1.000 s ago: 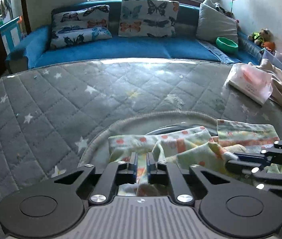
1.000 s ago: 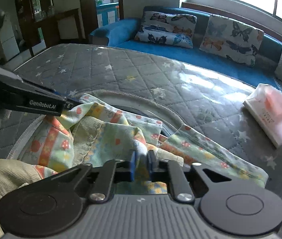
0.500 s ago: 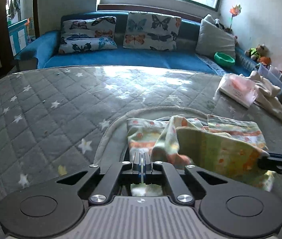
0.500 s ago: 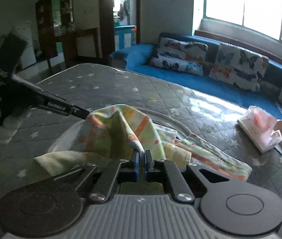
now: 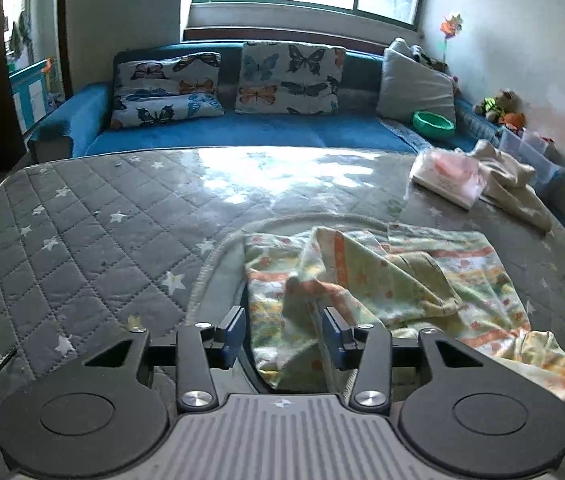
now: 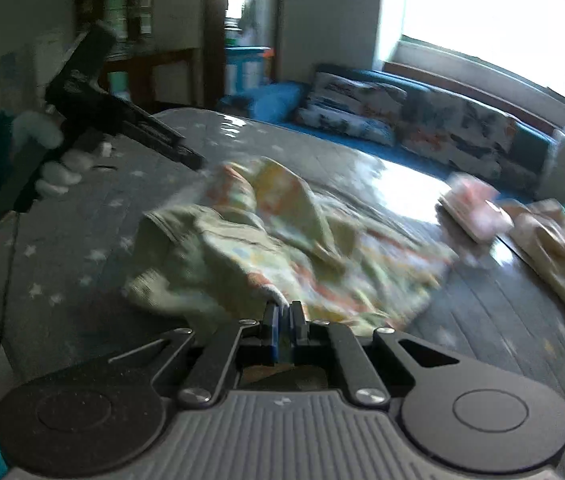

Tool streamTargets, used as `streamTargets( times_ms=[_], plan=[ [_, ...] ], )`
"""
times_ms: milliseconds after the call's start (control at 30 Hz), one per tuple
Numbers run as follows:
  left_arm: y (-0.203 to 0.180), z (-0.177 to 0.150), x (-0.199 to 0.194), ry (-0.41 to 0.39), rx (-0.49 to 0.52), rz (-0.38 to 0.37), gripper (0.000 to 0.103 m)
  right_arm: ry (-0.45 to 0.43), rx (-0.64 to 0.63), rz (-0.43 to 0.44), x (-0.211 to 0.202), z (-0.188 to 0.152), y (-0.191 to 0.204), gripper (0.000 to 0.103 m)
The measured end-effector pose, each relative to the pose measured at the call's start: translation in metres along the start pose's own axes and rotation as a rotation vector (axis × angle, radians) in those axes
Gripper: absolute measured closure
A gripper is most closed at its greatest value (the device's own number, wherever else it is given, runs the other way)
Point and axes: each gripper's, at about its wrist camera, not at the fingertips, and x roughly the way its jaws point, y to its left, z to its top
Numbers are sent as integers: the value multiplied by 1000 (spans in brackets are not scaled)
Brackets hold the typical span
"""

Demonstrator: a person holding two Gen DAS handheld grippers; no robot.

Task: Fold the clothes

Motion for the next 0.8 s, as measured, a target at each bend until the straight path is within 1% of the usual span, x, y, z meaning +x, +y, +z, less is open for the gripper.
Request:
streamTargets(
  times_ms=[100,167,233,300,367,400,433,500,533,600,700,800],
  plan=[
    [-8,-8,4,14,19,-13,56,42,106,-55,-13,-24,-17,99],
    [-12,-13,7,28,30,-18,54,87,140,-94,-15,-42,-25,99],
    [-14,-20,12,49,35,-19,53,122,158,-124,-16,-57,-29,95],
    [-16,-26,14,64,35,-19,49,124,138,-126,-20,-65,-27,93],
    [-16,-32,14,71,25,-20,47,105,104,-112,-24,-64,-21,82],
    [-16,-35,14,74,20,-20,46,89,91,-105,-25,-62,-17,64],
    [-17,-39,14,78,14,-20,45,79,76,-97,-24,-60,-14,53],
    [-16,-44,12,83,3,-21,44,71,29,-73,-18,-56,-5,52],
    [-16,-46,11,85,-4,-22,44,70,3,-62,-14,-54,0,48],
    [-15,-50,8,89,-16,-22,41,85,-45,-43,-1,-53,12,45],
    [-13,-56,5,95,-36,-23,37,103,-107,-30,13,-54,27,44],
    [-12,-62,2,99,-45,-24,36,93,-183,-29,20,-54,42,43]
  ],
)
